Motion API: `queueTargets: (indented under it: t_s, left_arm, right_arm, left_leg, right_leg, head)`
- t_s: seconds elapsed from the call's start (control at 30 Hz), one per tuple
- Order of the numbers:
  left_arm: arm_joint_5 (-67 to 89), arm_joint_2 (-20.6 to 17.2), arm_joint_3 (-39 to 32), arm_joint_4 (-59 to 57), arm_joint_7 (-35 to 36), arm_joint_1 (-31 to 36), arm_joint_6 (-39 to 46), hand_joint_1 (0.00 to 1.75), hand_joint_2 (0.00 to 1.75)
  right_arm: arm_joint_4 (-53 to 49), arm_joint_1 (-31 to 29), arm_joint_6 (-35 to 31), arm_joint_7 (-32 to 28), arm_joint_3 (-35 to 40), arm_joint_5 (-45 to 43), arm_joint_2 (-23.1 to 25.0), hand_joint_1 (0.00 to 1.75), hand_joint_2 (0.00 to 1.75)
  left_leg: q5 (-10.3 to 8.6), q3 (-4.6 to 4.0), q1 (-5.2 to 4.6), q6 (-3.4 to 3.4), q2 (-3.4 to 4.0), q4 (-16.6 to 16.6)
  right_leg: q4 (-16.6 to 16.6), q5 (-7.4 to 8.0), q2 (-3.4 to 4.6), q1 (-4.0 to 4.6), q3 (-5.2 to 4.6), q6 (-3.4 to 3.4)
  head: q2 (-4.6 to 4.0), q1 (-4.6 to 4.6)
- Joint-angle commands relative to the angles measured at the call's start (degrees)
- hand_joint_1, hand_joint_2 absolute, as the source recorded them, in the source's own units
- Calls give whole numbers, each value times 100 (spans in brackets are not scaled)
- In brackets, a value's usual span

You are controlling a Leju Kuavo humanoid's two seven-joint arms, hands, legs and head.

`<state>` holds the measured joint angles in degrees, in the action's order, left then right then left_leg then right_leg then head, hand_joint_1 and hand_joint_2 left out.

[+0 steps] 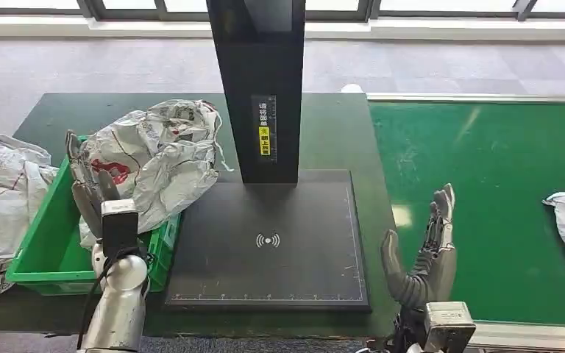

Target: Moved the parcel from conveyor to table for the left to box.

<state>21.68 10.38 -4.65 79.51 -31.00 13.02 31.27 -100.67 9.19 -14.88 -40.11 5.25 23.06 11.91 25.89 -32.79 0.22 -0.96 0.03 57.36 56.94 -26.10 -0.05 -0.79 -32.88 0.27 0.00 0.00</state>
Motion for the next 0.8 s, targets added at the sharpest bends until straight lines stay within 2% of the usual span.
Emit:
queueTargets:
  t_s: [0.03, 0.1, 0.17, 0.3, 0.4, 0.5, 0.8]
  left_arm:
    - [-2325, 104, 690, 1682, -900, -1193, -2770, 0, 0]
    - [-3170, 138, 765, 1772, -900, -1506, -4821, 0, 0]
    - [-2926, 390, 458, 1800, -900, -1595, -5748, 0, 0]
    - [-2527, 542, 293, 1305, -900, -1612, -6726, 0, 0]
    - [-2172, 536, 500, 1491, -900, -1606, -6781, 0, 0]
    - [-2098, 529, 660, 1521, -900, -1709, -6482, 0, 0]
    - [-2089, 531, 621, 1680, -900, -1857, -6343, 0, 0]
  right_arm:
    - [57, -49, 23, 11, -147, -103, 24, 0, 175]
    - [133, -126, 129, 11, -213, -113, 51, 0, 175]
    - [134, -130, 196, 11, -261, -93, 103, 0, 175]
    - [-88, 16, 334, 11, -397, -15, 259, 0, 175]
    - [-186, 118, 405, 11, -436, -44, 269, 0, 175]
    - [-121, 103, 350, 11, -347, -117, 154, 0, 175]
    - [92, -23, 200, 11, -170, -241, -22, 0, 175]
  left_leg:
    - [6, 3, 2, 3, 8, -2]
    - [9, 5, 2, 3, 14, -4]
    - [9, 6, 2, 4, 14, -5]
    - [9, 3, -2, 6, 8, -7]
    - [8, 0, -1, 6, -1, -6]
    - [8, -7, 0, 6, -4, -2]
    - [9, 2, 0, 7, 3, -7]
  right_leg:
    - [-6, -2, 8, 3, 3, 0]
    - [-9, -2, 14, 3, 3, -1]
    - [-10, -3, 13, 3, 5, 0]
    - [-9, -4, 6, -2, 4, 3]
    - [-10, -4, -4, 0, 4, 3]
    - [-7, -5, -6, 1, -5, 4]
    - [-11, -4, 1, 0, 4, 5]
  head:
    - [0, 0]
    - [0, 0]
    - [0, 0]
    - [0, 0]
    - [0, 0]
    - [0, 0]
    - [0, 0]
